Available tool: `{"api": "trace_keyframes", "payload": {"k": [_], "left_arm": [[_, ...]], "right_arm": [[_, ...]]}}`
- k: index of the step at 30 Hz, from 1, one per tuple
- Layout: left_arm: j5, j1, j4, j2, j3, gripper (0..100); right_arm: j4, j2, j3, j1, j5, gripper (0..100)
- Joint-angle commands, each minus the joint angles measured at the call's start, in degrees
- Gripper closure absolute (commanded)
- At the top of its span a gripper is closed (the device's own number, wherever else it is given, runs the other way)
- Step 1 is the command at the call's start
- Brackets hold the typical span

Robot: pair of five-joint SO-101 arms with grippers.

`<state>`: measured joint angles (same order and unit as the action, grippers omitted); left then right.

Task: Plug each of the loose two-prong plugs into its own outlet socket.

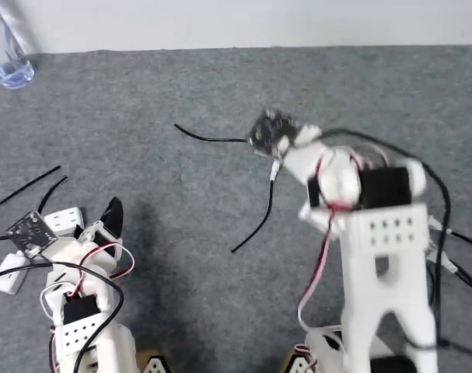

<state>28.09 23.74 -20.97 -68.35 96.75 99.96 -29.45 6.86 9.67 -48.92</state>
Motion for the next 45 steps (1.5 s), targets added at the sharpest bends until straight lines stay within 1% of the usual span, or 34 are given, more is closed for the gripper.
{"api": "trace_keyframes", "payload": {"k": [1, 4, 8, 10, 13, 15, 18, 21, 23, 24, 26, 28, 30, 34, 38, 42, 45], "left_arm": [[-0.26, -0.35, 0.00, 0.00, -0.48, 67], [-0.26, -0.26, -0.09, 0.00, -0.48, 67], [-0.44, 0.26, -0.09, -0.09, -0.57, 68], [-0.44, 1.85, -0.09, -0.09, -1.36, 68], [-0.53, 7.38, -0.18, 0.18, -3.91, 68], [-2.90, 7.82, -1.41, 0.18, -4.62, 68], [-9.67, 7.03, -10.29, 0.00, -8.48, 68], [-14.51, 7.03, -25.67, 0.00, -13.67, 68], [-18.37, 6.95, -32.79, 0.00, -15.16, 68], [-20.84, 6.59, -34.55, -0.09, -15.16, 68], [-25.32, 6.68, -33.76, -0.09, -14.29, 68], [-26.99, 6.77, -31.56, -0.09, -12.97, 68], [-26.99, 6.95, -31.03, -0.09, -12.53, 68], [-27.34, 6.95, -31.03, -0.09, -12.26, 68], [-27.43, 6.95, -31.03, -0.09, -12.09, 68], [-27.43, 6.95, -30.86, -0.09, -11.82, 68], [-27.43, 6.95, -30.77, -0.09, -11.82, 68]], "right_arm": [[-3.47, -9.80, 12.66, -0.84, 1.05, 99.0], [-10.24, -17.01, 26.29, -0.84, 4.66, 99.0], [-22.73, -26.24, 43.43, -0.84, 10.02, 99.0], [-28.35, -30.11, 50.46, -0.84, 11.60, 99.0], [-33.45, -34.33, 57.49, -0.84, 12.75, 99.0], [-34.15, -35.74, 59.25, -0.84, 12.84, 99.0], [-34.33, -36.00, 59.96, -0.84, 13.89, 99.0], [-35.03, -36.00, 61.01, -0.66, 16.09, 98.8], [-37.23, -36.00, 62.95, -0.48, 16.44, 98.7], [-38.46, -36.00, 63.91, -0.48, 16.44, 98.7], [-40.22, -36.00, 64.53, -0.48, 16.09, 98.7], [-41.63, -35.82, 63.56, -0.48, 15.21, 98.6], [-41.80, -34.42, 61.89, -0.31, 11.87, 98.6], [-42.24, -23.60, 54.59, 1.80, 7.12, 98.6], [-41.89, -4.97, 37.36, 1.19, 7.82, 97.3], [-37.85, 14.90, 16.79, -0.04, 8.79, 88.7], [-34.07, 27.12, 2.02, -1.19, 8.70, 86.1]]}}
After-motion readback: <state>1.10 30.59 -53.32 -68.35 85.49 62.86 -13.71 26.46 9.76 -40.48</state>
